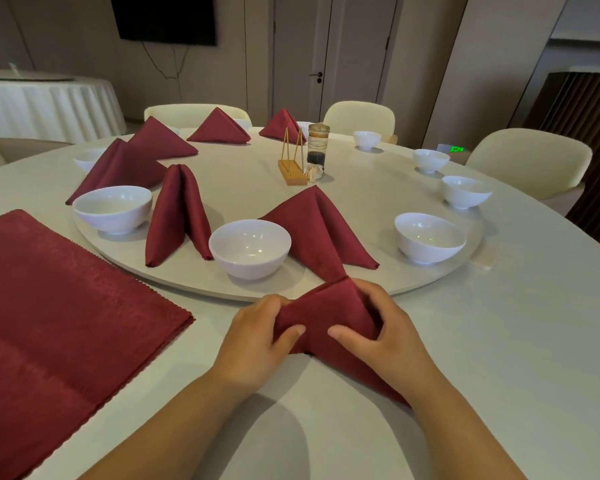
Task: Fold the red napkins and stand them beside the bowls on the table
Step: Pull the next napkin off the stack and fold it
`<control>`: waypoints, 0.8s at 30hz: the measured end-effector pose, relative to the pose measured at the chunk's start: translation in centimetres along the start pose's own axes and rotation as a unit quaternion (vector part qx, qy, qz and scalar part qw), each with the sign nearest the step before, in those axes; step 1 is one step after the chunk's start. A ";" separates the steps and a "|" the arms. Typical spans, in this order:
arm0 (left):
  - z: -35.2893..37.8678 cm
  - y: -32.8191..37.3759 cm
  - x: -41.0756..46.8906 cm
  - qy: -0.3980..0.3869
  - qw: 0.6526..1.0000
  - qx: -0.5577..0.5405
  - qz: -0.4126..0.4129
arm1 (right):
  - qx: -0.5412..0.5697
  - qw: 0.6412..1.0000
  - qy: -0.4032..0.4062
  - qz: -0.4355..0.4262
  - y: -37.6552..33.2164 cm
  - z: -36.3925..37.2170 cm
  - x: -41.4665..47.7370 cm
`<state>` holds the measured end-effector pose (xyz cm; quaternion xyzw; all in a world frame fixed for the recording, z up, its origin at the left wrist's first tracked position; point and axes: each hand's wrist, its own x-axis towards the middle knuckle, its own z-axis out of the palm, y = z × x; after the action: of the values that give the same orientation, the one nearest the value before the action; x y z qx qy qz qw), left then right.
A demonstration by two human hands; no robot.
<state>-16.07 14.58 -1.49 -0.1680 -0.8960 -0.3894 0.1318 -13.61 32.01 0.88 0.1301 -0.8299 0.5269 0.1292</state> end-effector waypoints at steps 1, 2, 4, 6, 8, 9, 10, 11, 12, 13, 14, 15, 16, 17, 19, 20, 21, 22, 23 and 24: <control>0.2 -0.3 -0.1 -0.015 1.000 0.003 0.004 | -0.004 1.000 0.005 -0.004 0.3 0.0 0.0; 0.4 -0.7 -0.2 -0.029 0.999 0.005 0.020 | -0.010 1.000 0.012 -0.008 0.6 -0.1 0.0; 0.3 -1.2 -0.4 -0.053 0.997 -0.010 0.052 | -0.023 0.999 0.023 -0.013 0.8 -0.2 0.2; 0.0 -1.4 -0.6 -0.056 0.997 -0.042 0.046 | -0.012 0.999 0.032 -0.021 0.7 -0.2 0.3; -0.4 -1.7 -0.5 -0.023 0.998 -0.051 0.033 | 0.005 0.998 0.044 -0.035 0.6 -0.1 0.3; -0.5 -1.9 -0.4 -0.007 0.999 -0.041 0.031 | 0.011 0.998 0.049 -0.041 0.6 -0.1 0.3; -0.8 -2.0 -0.2 0.000 0.999 -0.026 0.032 | 0.017 0.997 0.053 -0.044 0.8 -0.1 0.3; -0.9 -2.2 -0.1 0.000 1.000 -0.007 0.030 | 0.021 0.997 0.057 -0.044 0.9 -0.1 0.3; -1.0 -2.4 0.0 -0.009 1.000 0.017 0.025 | 0.023 0.997 0.060 -0.044 1.1 -0.1 0.4; -1.1 -2.6 0.1 -0.022 0.999 0.040 0.016 | 0.023 0.997 0.062 -0.044 1.2 -0.1 0.4; -1.1 -2.8 0.2 -0.033 0.998 0.061 0.011 | 0.025 0.997 0.064 -0.042 1.3 -0.1 0.3; -1.0 -3.0 0.2 -0.043 0.996 0.077 0.009 | 0.027 0.997 0.065 -0.039 1.3 0.0 0.3; -1.0 -3.1 0.2 -0.053 0.994 0.094 0.007 | 0.029 0.997 0.067 -0.037 1.4 0.0 0.3; -1.1 -3.1 0.3 -0.061 0.992 0.110 0.004 | 0.031 0.996 0.070 -0.035 1.4 0.0 0.3; -1.4 -2.9 0.5 -0.074 0.989 0.126 -0.009 | 0.031 0.996 0.080 -0.034 1.4 0.0 0.3; -1.6 -2.6 0.7 -0.078 0.989 0.127 -0.018 | 0.031 0.995 0.085 -0.033 1.4 -0.1 0.3; -1.8 -2.5 0.7 -0.081 0.988 0.129 -0.027 | 0.033 0.995 0.087 -0.032 1.4 -0.1 0.3; -1.9 -2.5 0.8 -0.082 0.987 0.131 -0.035 | 0.034 0.995 0.090 -0.032 1.3 -0.2 0.3; -2.0 -2.4 0.9 -0.082 0.987 0.136 -0.040 | 0.033 0.995 0.093 -0.034 1.3 -0.2 0.3; -2.1 -2.5 0.9 -0.083 0.985 0.144 -0.042 | 0.033 0.994 0.095 -0.035 1.3 -0.4 0.3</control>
<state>-17.67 11.64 -1.38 -0.1408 -0.9567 -0.2466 0.0635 -14.27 32.82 0.06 0.1125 -0.7907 0.5594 0.2217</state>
